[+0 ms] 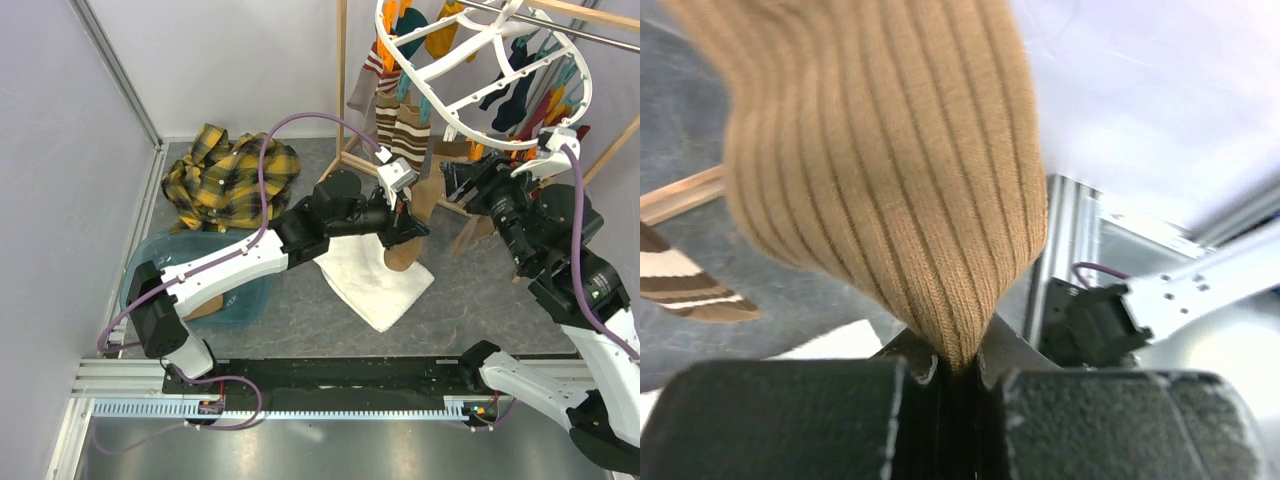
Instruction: Remove the socks clipped to the hanger
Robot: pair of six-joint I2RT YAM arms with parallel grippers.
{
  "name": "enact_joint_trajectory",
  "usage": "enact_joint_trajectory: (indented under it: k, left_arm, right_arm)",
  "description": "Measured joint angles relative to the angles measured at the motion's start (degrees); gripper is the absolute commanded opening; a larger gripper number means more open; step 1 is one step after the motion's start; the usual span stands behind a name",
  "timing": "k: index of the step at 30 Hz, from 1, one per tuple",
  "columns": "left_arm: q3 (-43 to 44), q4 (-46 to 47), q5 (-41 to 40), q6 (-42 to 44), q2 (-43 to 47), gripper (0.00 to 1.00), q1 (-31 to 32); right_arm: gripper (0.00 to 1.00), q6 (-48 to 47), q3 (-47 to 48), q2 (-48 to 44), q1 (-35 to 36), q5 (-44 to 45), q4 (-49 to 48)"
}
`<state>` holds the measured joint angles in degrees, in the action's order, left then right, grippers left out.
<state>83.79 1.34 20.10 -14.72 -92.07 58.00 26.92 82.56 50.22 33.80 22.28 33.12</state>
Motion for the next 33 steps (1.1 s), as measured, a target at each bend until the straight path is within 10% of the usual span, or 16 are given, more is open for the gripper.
enact_joint_trajectory:
  k: [21, 33]
  left_arm:
    - [-3.2, -4.3, 15.1, -1.5, 4.7, 0.02, -0.1]
    - [-3.5, -5.8, 16.5, 1.4, 5.4, 0.02, -0.5]
  right_arm:
    - [0.88, 0.7, 9.9, 8.3, 0.0, 3.0, 8.2]
    - [0.80, 4.6, 12.8, 12.8, 0.0, 4.4, 6.8]
